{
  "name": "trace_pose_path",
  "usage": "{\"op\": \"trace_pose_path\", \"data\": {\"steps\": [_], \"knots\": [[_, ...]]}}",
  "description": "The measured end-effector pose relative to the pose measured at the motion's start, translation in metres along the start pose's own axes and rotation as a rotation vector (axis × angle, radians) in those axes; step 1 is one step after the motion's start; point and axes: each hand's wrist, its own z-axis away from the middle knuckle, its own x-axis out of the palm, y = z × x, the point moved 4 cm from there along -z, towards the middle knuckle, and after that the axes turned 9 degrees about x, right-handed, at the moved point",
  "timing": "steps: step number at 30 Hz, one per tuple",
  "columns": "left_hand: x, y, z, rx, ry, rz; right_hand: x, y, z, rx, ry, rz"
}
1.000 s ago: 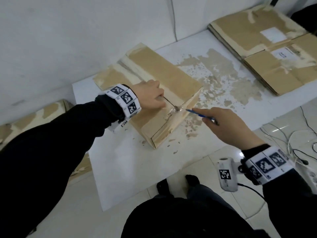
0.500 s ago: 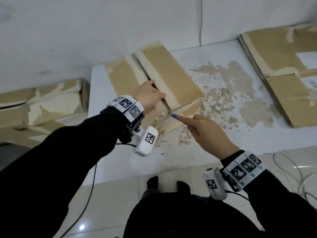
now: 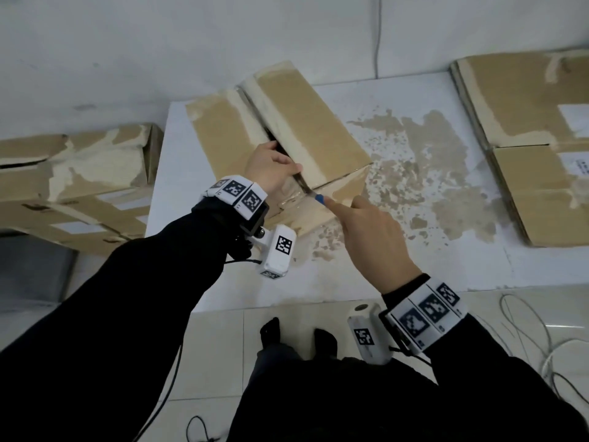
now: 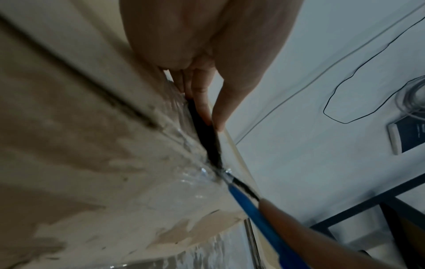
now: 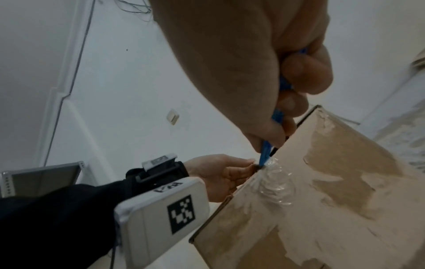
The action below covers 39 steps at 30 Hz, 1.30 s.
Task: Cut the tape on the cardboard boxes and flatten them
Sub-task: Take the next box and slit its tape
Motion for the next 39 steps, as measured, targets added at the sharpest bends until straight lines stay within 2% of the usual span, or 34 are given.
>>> {"op": "trace_pose_path", "data": {"steps": [4, 7, 8, 10, 12, 14, 18, 22, 25, 26, 30, 33, 36, 39], "knots": [[0.001, -0.001, 0.001, -0.003, 0.008, 0.024, -0.003, 0.003, 0.007, 0.002, 0.046, 0.002], [-0.001, -0.003, 0.001, -0.004, 0.014, 0.051, -0.015, 0.030, 0.001, 0.128, 0.115, -0.006], [-0.001, -0.003, 0.000, -0.013, 0.017, 0.055, -0.020, 0.034, 0.000, 0.125, 0.119, -0.014], [0.001, 0.000, 0.001, -0.031, 0.007, 0.017, -0.024, 0.030, 0.002, 0.036, 0.077, -0.071], [0.005, 0.005, 0.000, -0.009, -0.015, -0.116, -0.025, 0.022, 0.008, -0.046, -0.010, -0.126], [0.005, 0.010, -0.002, 0.025, -0.036, -0.245, -0.031, 0.027, 0.010, -0.033, -0.044, -0.196], [-0.011, 0.011, -0.013, 0.087, -0.131, -0.383, -0.048, 0.054, 0.002, 0.044, -0.077, -0.427], [-0.044, 0.010, -0.015, 0.173, -0.274, -0.567, -0.059, 0.069, -0.031, 0.150, -0.062, -0.739], [-0.061, 0.003, -0.014, 0.229, -0.457, -0.724, -0.055, 0.072, -0.063, 0.196, 0.006, -0.776], [-0.064, 0.003, -0.015, 0.228, -0.482, -0.764, -0.053, 0.072, -0.072, 0.227, 0.042, -0.762], [-0.077, 0.007, -0.031, 0.270, -0.362, -0.866, -0.044, 0.074, -0.088, 0.403, 0.051, -0.689], [-0.082, 0.004, -0.039, 0.238, -0.340, -0.887, -0.042, 0.071, -0.074, 0.428, 0.037, -0.704], [-0.083, 0.002, -0.043, 0.189, -0.380, -0.933, -0.036, 0.064, -0.054, 0.437, -0.011, -0.819], [-0.083, 0.003, -0.038, 0.156, -0.434, -0.999, -0.025, 0.047, -0.035, 0.477, -0.173, -1.082]]}}
